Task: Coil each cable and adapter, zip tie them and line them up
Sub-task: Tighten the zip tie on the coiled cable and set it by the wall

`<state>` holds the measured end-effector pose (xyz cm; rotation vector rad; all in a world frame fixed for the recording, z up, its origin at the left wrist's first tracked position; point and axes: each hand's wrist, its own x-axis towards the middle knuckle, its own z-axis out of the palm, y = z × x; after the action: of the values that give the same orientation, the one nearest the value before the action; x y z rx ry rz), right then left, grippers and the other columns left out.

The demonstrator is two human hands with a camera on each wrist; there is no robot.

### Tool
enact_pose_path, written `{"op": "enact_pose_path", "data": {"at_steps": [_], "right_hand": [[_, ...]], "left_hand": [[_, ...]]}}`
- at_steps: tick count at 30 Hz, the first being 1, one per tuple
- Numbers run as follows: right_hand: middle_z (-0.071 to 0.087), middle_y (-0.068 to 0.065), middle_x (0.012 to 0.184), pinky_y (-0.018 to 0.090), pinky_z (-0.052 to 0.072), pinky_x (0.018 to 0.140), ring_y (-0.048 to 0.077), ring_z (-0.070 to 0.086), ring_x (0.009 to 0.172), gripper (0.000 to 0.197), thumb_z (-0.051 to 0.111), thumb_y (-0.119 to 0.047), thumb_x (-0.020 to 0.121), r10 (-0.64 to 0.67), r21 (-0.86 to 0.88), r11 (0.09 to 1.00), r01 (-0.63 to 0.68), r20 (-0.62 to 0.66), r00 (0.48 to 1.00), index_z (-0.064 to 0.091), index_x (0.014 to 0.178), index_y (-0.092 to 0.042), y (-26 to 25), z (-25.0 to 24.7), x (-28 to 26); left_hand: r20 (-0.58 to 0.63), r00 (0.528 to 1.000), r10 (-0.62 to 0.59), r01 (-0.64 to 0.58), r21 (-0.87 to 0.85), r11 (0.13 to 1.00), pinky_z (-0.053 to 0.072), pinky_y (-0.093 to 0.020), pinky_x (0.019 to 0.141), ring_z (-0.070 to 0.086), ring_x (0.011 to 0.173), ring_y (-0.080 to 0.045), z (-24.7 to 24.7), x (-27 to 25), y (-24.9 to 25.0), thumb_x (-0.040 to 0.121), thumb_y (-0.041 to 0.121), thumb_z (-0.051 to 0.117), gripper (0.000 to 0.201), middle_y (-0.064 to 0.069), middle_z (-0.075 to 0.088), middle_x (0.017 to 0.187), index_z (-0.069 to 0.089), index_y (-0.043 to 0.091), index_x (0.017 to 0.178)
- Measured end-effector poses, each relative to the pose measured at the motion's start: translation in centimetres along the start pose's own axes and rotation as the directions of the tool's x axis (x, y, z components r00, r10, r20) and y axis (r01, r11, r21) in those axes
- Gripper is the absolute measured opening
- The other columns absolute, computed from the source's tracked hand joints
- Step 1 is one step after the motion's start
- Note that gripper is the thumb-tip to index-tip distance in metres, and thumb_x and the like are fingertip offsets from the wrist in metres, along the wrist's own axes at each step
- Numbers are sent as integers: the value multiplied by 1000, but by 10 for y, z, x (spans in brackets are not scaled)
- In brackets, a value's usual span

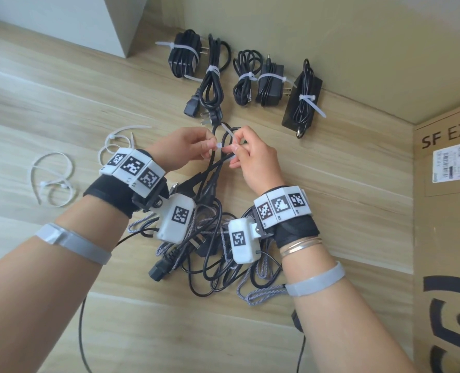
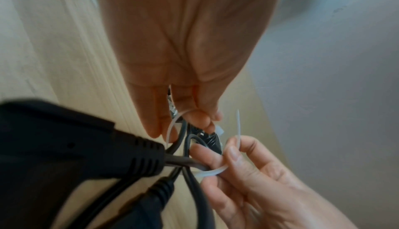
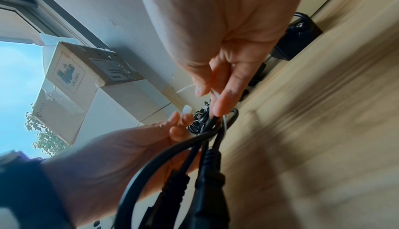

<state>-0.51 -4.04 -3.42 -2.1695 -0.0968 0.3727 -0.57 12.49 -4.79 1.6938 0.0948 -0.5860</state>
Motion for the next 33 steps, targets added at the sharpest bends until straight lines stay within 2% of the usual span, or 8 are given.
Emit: {"op": "enact_pose_path", "data": {"at_steps": [2, 4, 9, 12, 16, 21, 28, 33], "right_hand": [[69, -5, 86, 32, 57, 75, 14, 65, 67, 30, 45, -12, 94, -9, 0, 1000, 9, 8, 1000, 41, 72, -32, 1, -1, 0], [69, -6, 86, 34, 57, 76, 15, 66, 69, 24, 45, -12, 94, -14, -8, 1000, 14, 16, 1000, 46, 76, -28, 2, -1, 0], [70, 0, 90, 33, 57, 76, 16, 66, 71, 11, 46, -9, 94, -5, -11, 1000, 5, 24, 1000, 56, 89, -11, 8, -2, 2], [69, -2, 89, 34, 57, 77, 16, 66, 72, 11, 47, -10, 94, -5, -32, 999, 6, 45, 999, 57, 89, -11, 9, -1, 3], [69, -1, 91, 32, 57, 77, 17, 67, 74, 10, 47, -11, 94, -6, -50, 999, 9, 57, 998, 56, 92, -10, 10, -1, 3], [70, 0, 93, 29, 56, 76, 16, 66, 74, 10, 47, -10, 95, -11, -62, 998, 15, 56, 998, 56, 91, -9, 11, -2, 2], [70, 0, 94, 23, 55, 73, 15, 66, 72, 10, 46, -10, 95, -8, -58, 998, 11, 58, 998, 56, 91, -9, 11, -2, 3], [70, -1, 92, 24, 55, 74, 15, 66, 72, 10, 46, -10, 95, -18, -57, 998, 21, 51, 999, 56, 91, -8, 11, -1, 2]], "left_hand": [[-19, 1000, -10, 8, -102, 995, 53, -26, 86, 56, 71, -11, 0, 0, 2, 96, 8, 42, 21, -2, 49, 67, 55, 13, 80], [-33, 999, -13, 8, -155, 988, 54, -25, 82, 60, 70, -10, -1, 0, 2, 97, 7, 40, 22, -2, 50, 67, 53, 13, 79], [-19, 999, -34, 29, -221, 975, 52, -29, 87, 61, 86, -19, -2, 0, -1, 97, 10, 39, 23, -10, 59, 86, 50, 13, 78], [20, 999, -35, 39, -245, 969, 51, -28, 91, 57, 92, -21, -3, 0, -3, 98, 9, 39, 22, -9, 58, 88, 52, 12, 80], [37, 999, -35, 43, -252, 967, 49, -31, 94, 56, 91, -19, -4, 2, -4, 98, 9, 38, 22, -7, 58, 86, 52, 13, 80], [45, 999, -26, 38, -299, 953, 53, -24, 87, 60, 88, -14, -6, 2, -6, 98, 11, 38, 23, -9, 57, 88, 51, 14, 78], [49, 998, -28, 42, -308, 950, 53, -23, 86, 61, 85, -12, -6, 3, -6, 98, 11, 38, 23, -9, 56, 88, 51, 13, 78], [61, 998, -25, 42, -297, 954, 51, -28, 92, 61, 88, -14, -7, 2, -7, 98, 12, 38, 23, -7, 57, 87, 51, 14, 79]]}}
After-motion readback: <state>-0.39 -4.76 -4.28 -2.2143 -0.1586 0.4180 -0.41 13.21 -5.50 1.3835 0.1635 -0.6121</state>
